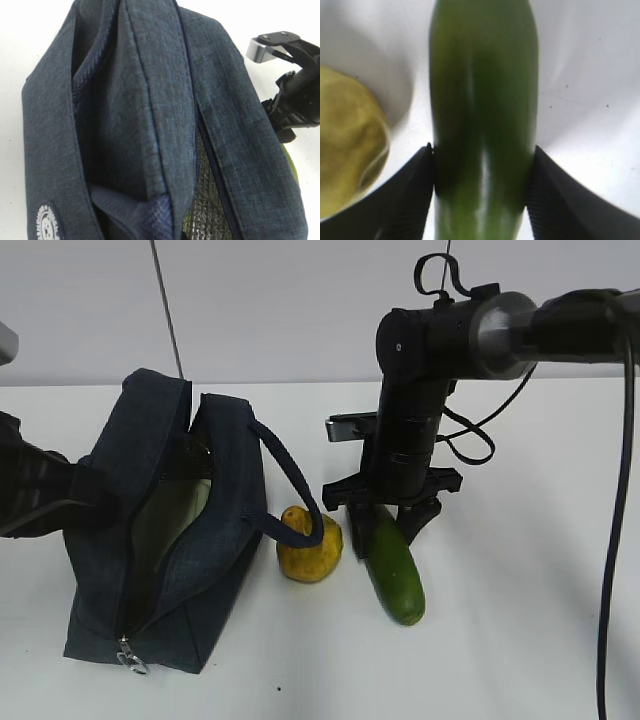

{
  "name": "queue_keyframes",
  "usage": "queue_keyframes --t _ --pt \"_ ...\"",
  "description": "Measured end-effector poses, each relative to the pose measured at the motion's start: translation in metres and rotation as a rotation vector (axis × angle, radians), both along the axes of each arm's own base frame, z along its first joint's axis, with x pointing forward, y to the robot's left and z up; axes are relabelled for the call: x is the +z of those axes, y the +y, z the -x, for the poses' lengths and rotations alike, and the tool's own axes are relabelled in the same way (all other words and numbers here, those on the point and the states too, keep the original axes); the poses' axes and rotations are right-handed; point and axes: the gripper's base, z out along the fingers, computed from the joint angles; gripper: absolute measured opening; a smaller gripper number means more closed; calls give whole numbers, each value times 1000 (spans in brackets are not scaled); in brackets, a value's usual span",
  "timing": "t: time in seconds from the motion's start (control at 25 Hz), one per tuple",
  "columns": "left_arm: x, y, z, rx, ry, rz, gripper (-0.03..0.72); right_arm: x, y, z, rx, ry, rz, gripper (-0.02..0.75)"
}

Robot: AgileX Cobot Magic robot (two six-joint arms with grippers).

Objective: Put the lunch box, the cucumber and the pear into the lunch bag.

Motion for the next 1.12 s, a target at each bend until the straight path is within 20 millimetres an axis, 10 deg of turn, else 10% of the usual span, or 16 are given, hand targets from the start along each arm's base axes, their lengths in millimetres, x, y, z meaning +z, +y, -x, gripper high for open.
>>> queue_keyframes --t 0.48,0.88,1.12 --pt "0 0 0 0 1 0 -19 38 4 -23 74 -150 -5 365" --pt "0 0 0 0 1 0 -19 161 17 -21 63 -414 -247 365" --pt "0 0 0 0 1 0 -19 189 37 -10 119 -401 -516 363"
